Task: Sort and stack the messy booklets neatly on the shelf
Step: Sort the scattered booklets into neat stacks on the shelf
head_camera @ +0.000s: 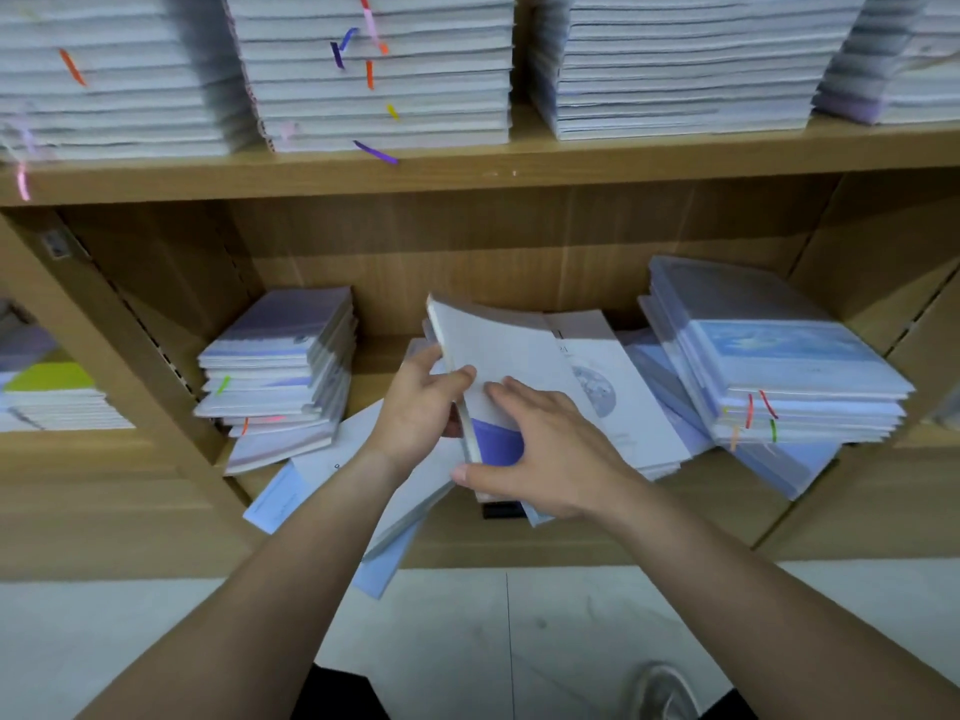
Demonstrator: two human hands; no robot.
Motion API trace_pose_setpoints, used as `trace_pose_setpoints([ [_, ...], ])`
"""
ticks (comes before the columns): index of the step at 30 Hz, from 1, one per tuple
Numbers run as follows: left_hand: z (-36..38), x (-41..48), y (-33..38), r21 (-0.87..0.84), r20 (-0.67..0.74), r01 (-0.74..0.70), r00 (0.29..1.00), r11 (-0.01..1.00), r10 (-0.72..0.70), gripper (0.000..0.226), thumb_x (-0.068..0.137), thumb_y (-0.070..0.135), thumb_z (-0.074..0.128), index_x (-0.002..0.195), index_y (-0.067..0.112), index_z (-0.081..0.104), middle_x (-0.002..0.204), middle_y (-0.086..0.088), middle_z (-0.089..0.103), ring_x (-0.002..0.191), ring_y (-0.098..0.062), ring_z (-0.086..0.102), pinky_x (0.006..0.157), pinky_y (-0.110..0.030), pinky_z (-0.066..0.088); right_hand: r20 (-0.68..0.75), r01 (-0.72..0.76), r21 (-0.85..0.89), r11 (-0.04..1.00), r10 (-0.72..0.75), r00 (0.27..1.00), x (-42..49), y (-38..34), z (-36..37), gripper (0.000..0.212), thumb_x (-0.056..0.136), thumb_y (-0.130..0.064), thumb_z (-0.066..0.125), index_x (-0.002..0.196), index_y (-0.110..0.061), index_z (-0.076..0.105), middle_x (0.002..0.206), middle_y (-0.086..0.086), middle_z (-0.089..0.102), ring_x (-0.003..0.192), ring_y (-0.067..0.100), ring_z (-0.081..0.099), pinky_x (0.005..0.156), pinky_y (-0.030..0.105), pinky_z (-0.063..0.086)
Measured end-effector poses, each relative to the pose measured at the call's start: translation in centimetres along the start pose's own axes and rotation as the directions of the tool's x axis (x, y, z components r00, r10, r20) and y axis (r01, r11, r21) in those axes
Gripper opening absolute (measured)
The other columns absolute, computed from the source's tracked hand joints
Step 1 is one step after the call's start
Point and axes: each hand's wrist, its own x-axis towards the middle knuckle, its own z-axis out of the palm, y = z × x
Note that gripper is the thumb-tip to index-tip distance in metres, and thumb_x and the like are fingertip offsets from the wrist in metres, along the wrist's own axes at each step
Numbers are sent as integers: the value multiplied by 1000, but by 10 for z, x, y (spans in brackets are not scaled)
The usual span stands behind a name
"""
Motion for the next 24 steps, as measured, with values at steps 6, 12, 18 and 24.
trace_pose_setpoints([
  [6,7,-9,11,-82,40,-37,998,996,40,40,100,9,46,136,25,59,112,-16,73,85,-41,72,78,-39,60,-119,-7,96,995,18,993,1,-4,-13,79,83,-51,63,151,-31,29,132,-9,55,120,18,52,91,40,52],
  [12,14,-14,10,-58,150,-76,985,995,84,63,98,-5,43,150,31,39,137,5,62,105,-25,70,82,-29,58,-273,102,297,950,-18,962,-3,5,-30,54,76,-29,60,129,-40,61,94,-14,73,89,10,69,75,40,60],
  [18,20,-18,9,177,235,-219,956,960,175,81,98,-4,47,150,54,24,154,27,33,133,-1,45,110,-33,43,-444,226,469,854,7,896,-12,15,-46,52,82,0,64,124,-31,69,103,-26,72,97,0,69,76,24,60],
  [24,29,-16,16,246,238,-352,925,903,296,75,100,16,57,154,47,15,159,32,14,145,8,18,117,-22,28,-537,325,629,706,93,838,-9,24,-50,48,86,5,65,131,-14,65,116,-7,73,108,8,68,82,27,59],
])
